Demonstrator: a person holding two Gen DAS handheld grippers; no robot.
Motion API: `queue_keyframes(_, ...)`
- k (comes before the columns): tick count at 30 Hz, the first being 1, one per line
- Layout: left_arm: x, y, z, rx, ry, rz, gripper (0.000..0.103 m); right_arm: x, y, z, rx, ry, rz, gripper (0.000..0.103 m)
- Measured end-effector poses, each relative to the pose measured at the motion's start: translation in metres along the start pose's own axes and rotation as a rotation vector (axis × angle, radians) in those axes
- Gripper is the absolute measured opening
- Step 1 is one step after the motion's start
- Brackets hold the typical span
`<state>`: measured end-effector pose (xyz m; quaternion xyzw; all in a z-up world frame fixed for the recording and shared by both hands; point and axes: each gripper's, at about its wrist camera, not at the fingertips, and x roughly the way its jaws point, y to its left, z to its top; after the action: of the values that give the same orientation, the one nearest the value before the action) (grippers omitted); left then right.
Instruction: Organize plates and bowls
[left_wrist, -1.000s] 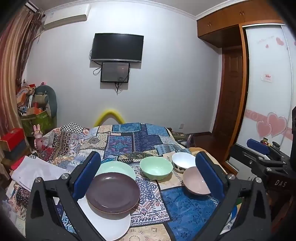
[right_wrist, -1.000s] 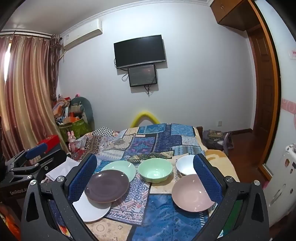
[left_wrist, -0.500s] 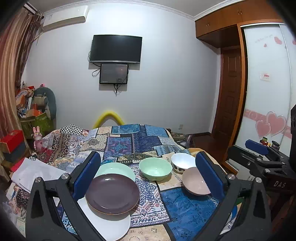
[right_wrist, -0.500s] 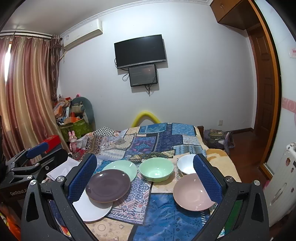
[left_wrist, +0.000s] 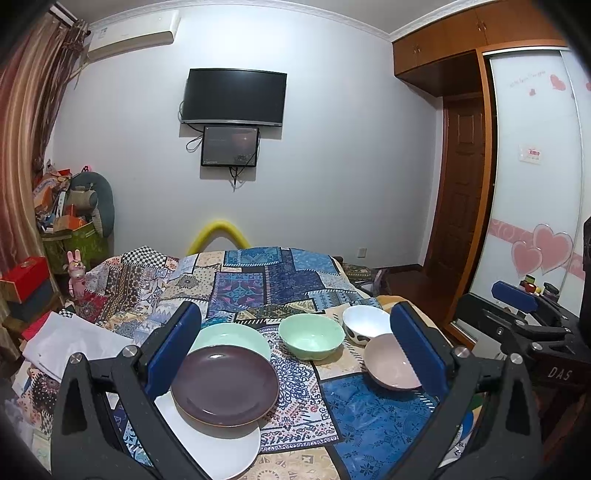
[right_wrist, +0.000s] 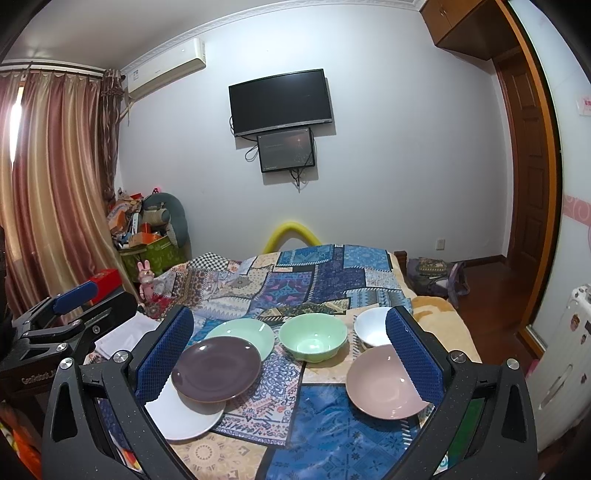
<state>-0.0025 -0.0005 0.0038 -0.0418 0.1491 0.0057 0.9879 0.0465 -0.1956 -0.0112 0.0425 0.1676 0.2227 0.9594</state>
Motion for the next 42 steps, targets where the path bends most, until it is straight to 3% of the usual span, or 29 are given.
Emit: queue_keyframes(42,-0.0012,-0.0052,-0.0039,0.019,0.007,-0.006,0.103,-0.0011,0.0039,-0.0044,0.001,0.005,0.005,0.103)
